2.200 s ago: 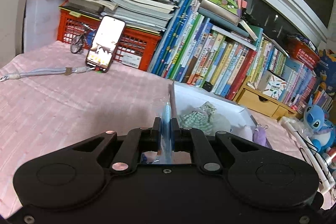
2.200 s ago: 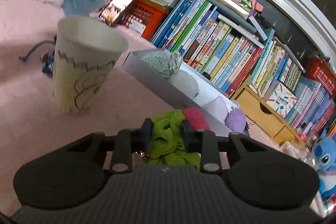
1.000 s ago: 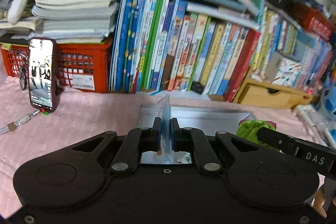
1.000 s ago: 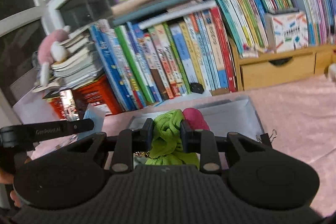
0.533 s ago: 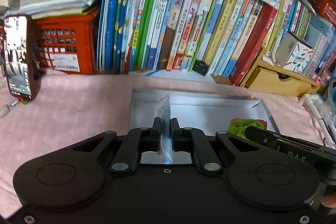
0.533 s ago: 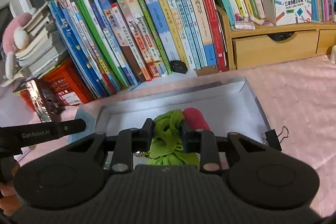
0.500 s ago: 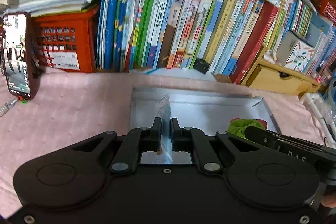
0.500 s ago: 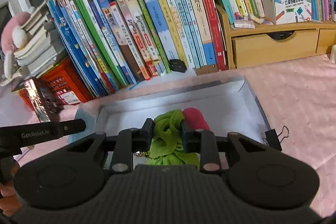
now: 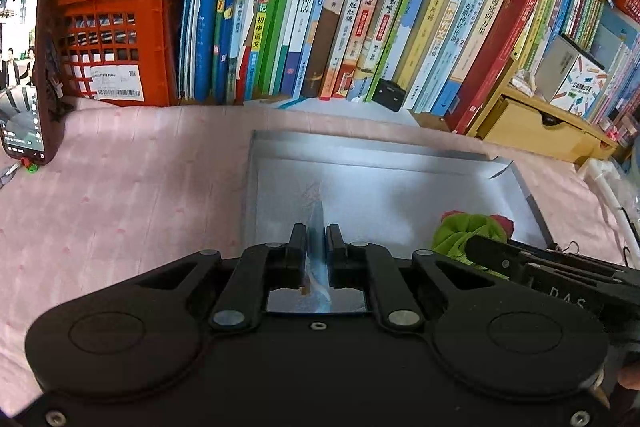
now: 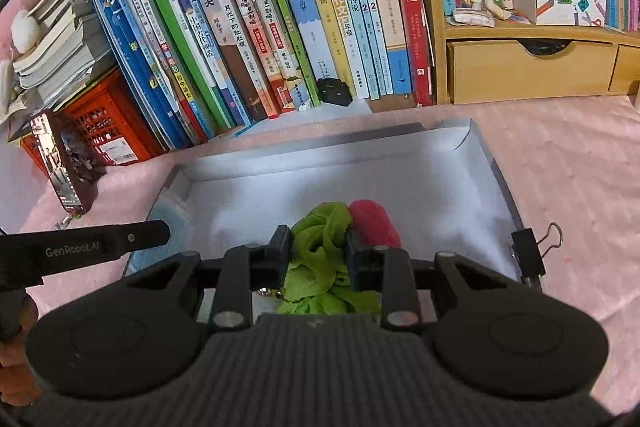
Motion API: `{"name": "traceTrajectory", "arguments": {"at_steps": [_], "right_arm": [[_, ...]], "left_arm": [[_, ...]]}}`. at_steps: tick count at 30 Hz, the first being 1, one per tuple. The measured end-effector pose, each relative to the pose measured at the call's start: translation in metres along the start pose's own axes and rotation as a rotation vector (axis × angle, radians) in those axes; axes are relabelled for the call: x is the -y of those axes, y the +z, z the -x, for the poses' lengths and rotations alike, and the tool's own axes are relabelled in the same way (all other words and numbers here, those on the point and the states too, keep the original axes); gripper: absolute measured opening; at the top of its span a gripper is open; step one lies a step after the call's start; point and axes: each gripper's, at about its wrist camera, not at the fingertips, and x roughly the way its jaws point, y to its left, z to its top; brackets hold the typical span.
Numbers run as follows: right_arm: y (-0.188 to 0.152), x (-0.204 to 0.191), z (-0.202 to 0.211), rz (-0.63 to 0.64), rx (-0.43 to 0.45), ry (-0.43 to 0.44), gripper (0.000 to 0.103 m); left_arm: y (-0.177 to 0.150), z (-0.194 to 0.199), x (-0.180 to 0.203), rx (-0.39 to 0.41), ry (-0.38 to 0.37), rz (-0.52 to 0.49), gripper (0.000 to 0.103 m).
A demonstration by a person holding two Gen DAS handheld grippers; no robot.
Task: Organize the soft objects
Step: 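Carry the light blue packet with the left tool while the right tool carries the scrunchie into the box, then open the left tool while the right tool opens, releasing both items in the box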
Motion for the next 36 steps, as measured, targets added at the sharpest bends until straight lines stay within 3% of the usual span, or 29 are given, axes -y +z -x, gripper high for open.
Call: {"name": "traceTrajectory", "arguments": {"at_steps": [14,19,23,25,36], "right_arm": [[-0.005,0.0,-0.005,0.016,-0.025,-0.001,0.039],[-0.007,-0.002,-0.002,0.017,-0.019,0.0,0.047],[-0.009,-0.002,0.005,0.029,-0.006,-0.001,0.062],[-0.009,-0.003,0.011,0.041,0.002,0.0,0.062],[-0.013,-0.008,0.074,0.102,0.117,0.065,0.077]], "left_arm": [[-0.009,-0.006,-0.004,-0.026,0.01,-0.002,0.012],[-0.008,0.004,-0.004,-0.011,0.01,-0.002,0.029],[-0.007,0.021,-0.004,0.022,0.023,-0.009,0.041],[-0.006,0.032,-0.005,0.039,0.024,-0.008,0.047],[-0.024,0.104,-0.011,0.148,0.03,-0.071,0.066]]}}
